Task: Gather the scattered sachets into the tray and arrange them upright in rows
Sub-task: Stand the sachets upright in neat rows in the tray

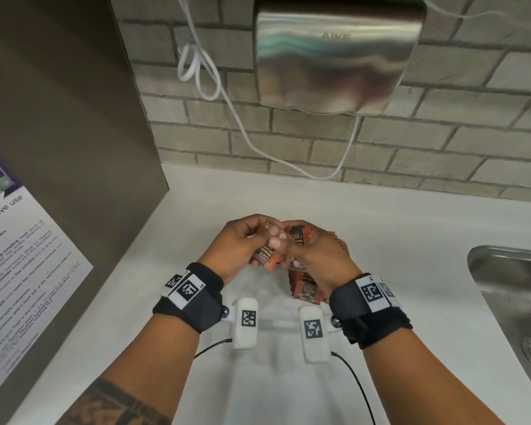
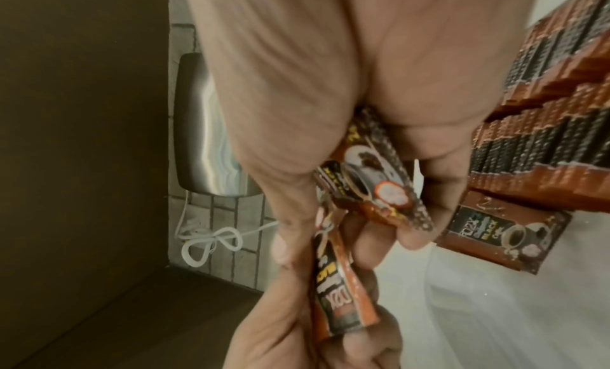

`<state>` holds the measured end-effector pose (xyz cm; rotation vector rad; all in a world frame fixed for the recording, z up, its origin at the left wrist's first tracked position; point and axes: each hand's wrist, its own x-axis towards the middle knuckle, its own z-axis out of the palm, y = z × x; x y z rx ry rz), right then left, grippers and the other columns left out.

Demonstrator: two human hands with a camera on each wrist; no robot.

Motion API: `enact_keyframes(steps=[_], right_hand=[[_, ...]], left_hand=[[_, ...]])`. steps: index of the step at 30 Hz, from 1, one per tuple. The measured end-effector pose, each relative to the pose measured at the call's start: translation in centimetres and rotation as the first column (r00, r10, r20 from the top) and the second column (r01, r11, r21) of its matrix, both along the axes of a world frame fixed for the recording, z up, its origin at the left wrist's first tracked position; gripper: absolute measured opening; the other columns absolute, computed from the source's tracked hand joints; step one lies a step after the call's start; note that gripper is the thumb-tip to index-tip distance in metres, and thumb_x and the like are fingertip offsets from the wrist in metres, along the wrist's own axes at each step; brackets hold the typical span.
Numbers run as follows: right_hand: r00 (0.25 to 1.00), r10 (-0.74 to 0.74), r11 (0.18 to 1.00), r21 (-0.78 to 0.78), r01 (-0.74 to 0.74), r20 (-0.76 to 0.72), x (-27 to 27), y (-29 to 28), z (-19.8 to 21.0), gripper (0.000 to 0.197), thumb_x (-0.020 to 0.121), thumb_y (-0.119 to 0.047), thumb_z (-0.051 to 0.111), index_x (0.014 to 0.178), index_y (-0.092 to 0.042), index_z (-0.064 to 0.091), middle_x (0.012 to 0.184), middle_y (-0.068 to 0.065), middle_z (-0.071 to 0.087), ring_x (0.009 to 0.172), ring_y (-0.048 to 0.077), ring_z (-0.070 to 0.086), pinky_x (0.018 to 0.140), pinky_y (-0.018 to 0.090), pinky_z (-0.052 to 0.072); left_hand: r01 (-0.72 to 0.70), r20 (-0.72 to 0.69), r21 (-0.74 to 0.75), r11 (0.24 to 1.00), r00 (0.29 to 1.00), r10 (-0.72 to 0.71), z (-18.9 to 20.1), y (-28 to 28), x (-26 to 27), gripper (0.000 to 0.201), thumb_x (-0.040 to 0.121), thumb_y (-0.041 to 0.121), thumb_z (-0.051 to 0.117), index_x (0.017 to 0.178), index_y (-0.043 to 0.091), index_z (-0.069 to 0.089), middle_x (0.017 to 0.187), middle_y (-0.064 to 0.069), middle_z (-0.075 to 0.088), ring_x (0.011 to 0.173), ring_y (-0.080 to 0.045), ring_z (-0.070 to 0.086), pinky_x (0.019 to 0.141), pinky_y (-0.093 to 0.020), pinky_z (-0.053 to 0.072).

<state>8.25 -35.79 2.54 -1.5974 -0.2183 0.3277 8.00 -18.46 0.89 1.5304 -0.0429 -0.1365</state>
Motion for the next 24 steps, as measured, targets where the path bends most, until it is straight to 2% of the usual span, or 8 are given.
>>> enact_keyframes(steps=[3, 7, 10, 15, 17, 19, 21, 24], right_hand=[[0.996, -0.095, 0.993, 0.067, 0.094, 0.000, 0.1, -0.2, 0.5, 0.027, 0.088, -0.002, 0.072, 0.115, -0.003, 0.067, 0.094, 0.011, 0.076, 0.077, 0.014, 0.074, 0.063, 0.023, 0.057], [0.993, -0.113, 0.990, 0.083, 0.116, -0.036, 0.4, -1.1, -0.1, 0.026, 0.088, -0.008, 0.074, 0.114, -0.007, 0.069, 0.101, 0.020, 0.074, 0.091, 0.038, 0.072, 0.081, 0.046, 0.060], [0.993, 0.017, 0.999, -0.049, -0.023, -0.120, 0.4, -1.8, -0.2, 0.023, 0.086, -0.006, 0.076, 0.108, -0.005, 0.070, 0.098, 0.023, 0.073, 0.081, 0.031, 0.070, 0.088, 0.053, 0.053], [0.944, 0.241, 0.967, -0.023, -0.252, -0.226, 0.5, -1.6, -0.3, 0.041, 0.076, -0.024, 0.085, 0.107, -0.002, 0.070, 0.104, 0.023, 0.072, 0.096, 0.041, 0.068, 0.101, 0.063, 0.043], [0.931, 0.245, 0.969, 0.053, -0.240, -0.269, 0.5, -1.2, -0.4, 0.035, 0.084, -0.010, 0.076, 0.113, 0.004, 0.065, 0.106, 0.024, 0.071, 0.102, 0.039, 0.069, 0.105, 0.061, 0.044], [0.930, 0.211, 0.976, 0.110, -0.186, -0.300, 0.5, -1.1, -0.5, 0.024, 0.091, 0.004, 0.062, 0.115, 0.003, 0.064, 0.103, 0.019, 0.074, 0.100, 0.034, 0.072, 0.100, 0.052, 0.052], [0.934, 0.169, 0.979, 0.167, -0.121, -0.314, 0.6, -1.0, -0.4, 0.022, 0.092, 0.006, 0.056, 0.111, 0.001, 0.065, 0.105, 0.017, 0.072, 0.096, 0.029, 0.071, 0.085, 0.041, 0.058], [0.932, 0.108, 0.968, 0.251, -0.019, -0.347, 0.7, -0.4, -0.2, 0.017, 0.096, 0.006, 0.049, 0.107, 0.007, 0.062, 0.102, 0.023, 0.067, 0.089, 0.026, 0.071, 0.072, 0.033, 0.060]], left_hand=[[0.018, -0.060, -0.048, 0.999, 0.998, -0.021, 0.2, -0.2, -0.3, 0.024, 0.096, 0.025, 0.065, 0.116, 0.012, 0.066, 0.100, -0.012, 0.070, 0.074, -0.021, 0.064, 0.054, -0.026, 0.050], [-0.011, -0.080, -0.069, 0.998, 0.997, 0.006, 0.0, 0.7, -0.2, 0.040, 0.089, 0.003, 0.072, 0.125, 0.012, 0.057, 0.098, -0.010, 0.069, 0.079, -0.021, 0.067, 0.063, -0.027, 0.053], [-0.102, 0.065, 0.055, 0.993, 0.993, 0.098, 0.3, 1.2, 0.5, 0.030, 0.088, 0.000, 0.074, 0.112, 0.012, 0.062, 0.096, -0.013, 0.076, 0.079, -0.019, 0.068, 0.069, -0.030, 0.051], [0.076, 0.206, 0.293, 0.953, 0.968, -0.141, 1.6, 0.0, 0.5, 0.014, 0.087, 0.001, 0.075, 0.096, 0.011, 0.073, 0.093, -0.009, 0.076, 0.090, -0.024, 0.072, 0.084, -0.039, 0.060], [0.075, 0.222, 0.301, 0.951, 0.964, -0.146, 1.9, -0.8, 0.4, 0.013, 0.090, 0.003, 0.072, 0.098, 0.013, 0.073, 0.094, -0.011, 0.075, 0.089, -0.027, 0.072, 0.086, -0.045, 0.060], [0.062, 0.258, 0.345, 0.936, 0.953, -0.158, 2.0, -1.3, 0.0, 0.017, 0.096, 0.006, 0.065, 0.109, 0.016, 0.071, 0.104, -0.011, 0.071, 0.091, -0.023, 0.070, 0.083, -0.036, 0.059], [0.101, 0.321, 0.453, 0.886, 0.908, -0.268, 1.9, -1.4, -0.4, 0.035, 0.097, 0.005, 0.062, 0.128, 0.022, 0.062, 0.126, -0.001, 0.060, 0.112, -0.011, 0.062, 0.090, -0.016, 0.050], [0.273, 0.271, 0.485, 0.831, 0.856, -0.440, 1.1, -1.5, -0.6, 0.066, 0.087, 0.002, 0.073, 0.144, 0.029, 0.051, 0.143, 0.010, 0.047, 0.131, -0.007, 0.050, 0.105, -0.019, 0.045]])
